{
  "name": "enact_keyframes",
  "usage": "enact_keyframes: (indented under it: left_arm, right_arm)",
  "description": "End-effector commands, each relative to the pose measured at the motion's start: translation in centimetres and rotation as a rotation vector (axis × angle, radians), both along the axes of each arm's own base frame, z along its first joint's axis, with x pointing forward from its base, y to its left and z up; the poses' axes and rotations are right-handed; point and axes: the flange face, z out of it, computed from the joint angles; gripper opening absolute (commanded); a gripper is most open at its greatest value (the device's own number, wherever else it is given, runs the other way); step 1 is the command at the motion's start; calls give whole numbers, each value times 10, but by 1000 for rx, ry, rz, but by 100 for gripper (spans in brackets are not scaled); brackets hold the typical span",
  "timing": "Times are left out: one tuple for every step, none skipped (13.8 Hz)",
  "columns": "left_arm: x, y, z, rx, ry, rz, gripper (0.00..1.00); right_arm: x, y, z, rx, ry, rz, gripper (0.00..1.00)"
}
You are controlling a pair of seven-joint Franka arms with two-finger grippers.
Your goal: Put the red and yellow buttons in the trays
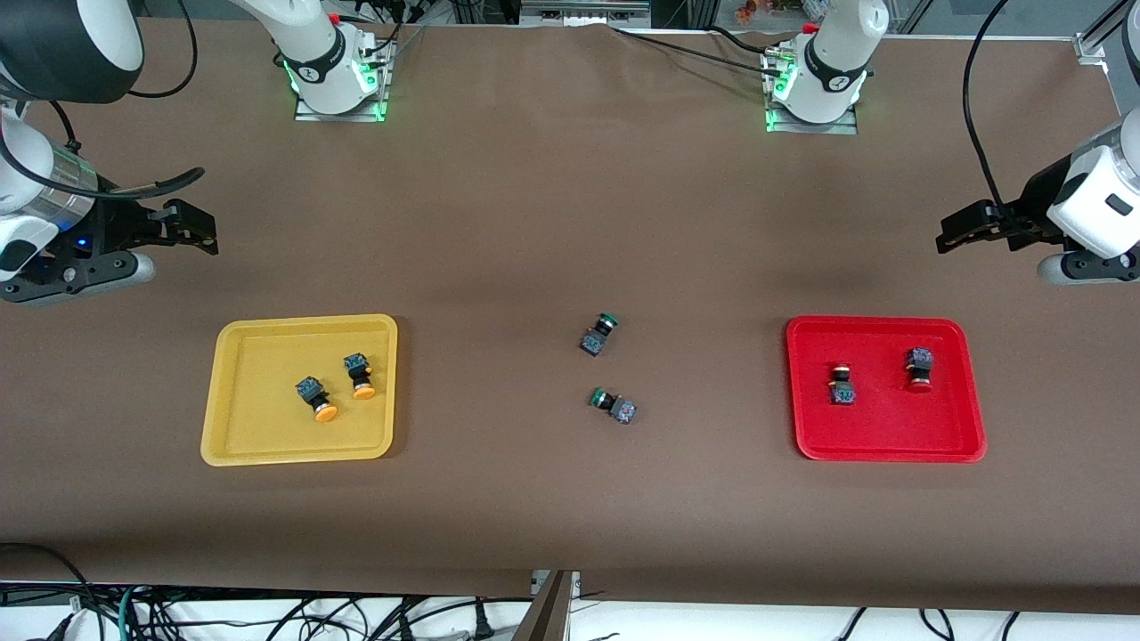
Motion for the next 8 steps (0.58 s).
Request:
enact_keyframes:
  left_arm:
    - [10,4,9,-10,-8,13,100]
    - [16,0,8,-11,-10,5,100]
    - [20,-2,12,-12,-22,1,100]
    - [24,4,11,-2,-23,9,100]
    - [24,9,11,0,-17,16,100]
    - [24,8,11,1,-10,13,100]
    - [24,4,10,12,-7,6,100]
    - [24,6,10,25,-8,4,100]
  right_arm:
    - [2,-6,19,1,-36,-14,100]
    - [3,-7,20,1,-44,-23,100]
    - [3,-4,20,1,-47,-26,100]
    - [4,1,18,-3,-43,-16,100]
    - [5,3,13,-9,-36,-11,100]
    - [6,6,10,-4,-32,-10,100]
    - [7,6,13,-5,-43,-10,100]
    - [9,6,14,-1,-58,-11,100]
